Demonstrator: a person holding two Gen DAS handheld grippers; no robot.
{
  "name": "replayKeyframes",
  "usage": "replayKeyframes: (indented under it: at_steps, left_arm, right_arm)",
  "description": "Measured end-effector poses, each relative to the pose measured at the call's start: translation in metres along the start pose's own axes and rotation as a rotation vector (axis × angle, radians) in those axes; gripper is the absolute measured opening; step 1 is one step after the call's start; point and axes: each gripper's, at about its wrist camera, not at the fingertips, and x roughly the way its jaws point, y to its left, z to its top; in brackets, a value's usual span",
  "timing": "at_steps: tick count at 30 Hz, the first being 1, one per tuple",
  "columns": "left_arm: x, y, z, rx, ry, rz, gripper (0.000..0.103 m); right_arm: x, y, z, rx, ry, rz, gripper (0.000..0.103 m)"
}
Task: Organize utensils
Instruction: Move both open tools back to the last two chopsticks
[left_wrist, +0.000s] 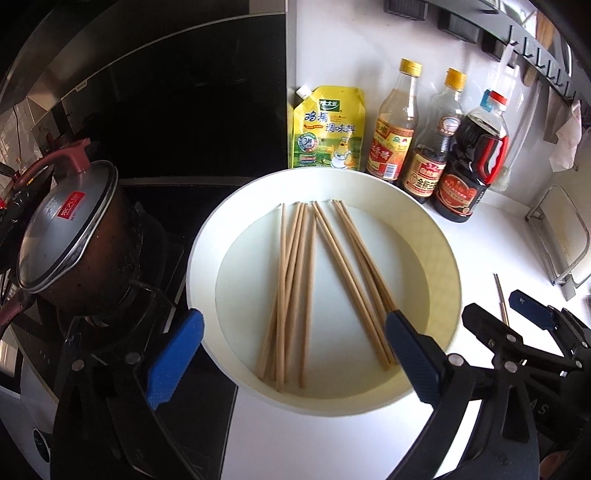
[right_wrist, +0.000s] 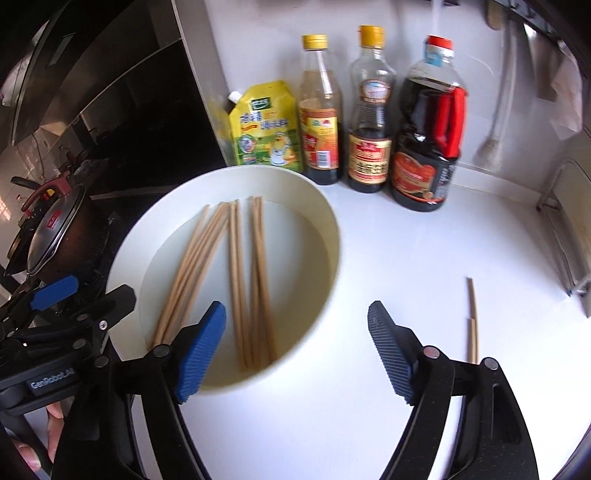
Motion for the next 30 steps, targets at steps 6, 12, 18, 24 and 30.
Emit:
replayKeyframes:
  at_steps: [6,12,18,24,30]
  left_arm:
    - [-0.012,-0.022,-0.015,0.009,0.004,-0.007,0.097]
    - [-0.017,-0.048,-0.027,0.023,0.018,-0.016,0.097]
    - [-0.019,-0.081,-0.042,0.069,0.034,-0.005,0.097]
    - [-0.014,-0.11,-0.056,0.082,0.065,-0.039,0.097]
    - [-0.005,-0.137,-0.066,0.077,0.058,-0.04,0.097]
  right_arm:
    - [-0.016,-0.031,-0.019,0.036,0.002,-0.063,0.079]
    - [-0.034,-0.066,-0.04,0.087,-0.013,-0.132,0.083]
    - [-0.054,-0.102,-0.065,0.129,-0.045,-0.195,0.087]
    - [-0.064,-0.132,-0.088,0.139,-0.071,-0.236,0.087]
    - [-0.055,-0.156,-0.102,0.101,-0.007,-0.285,0.087]
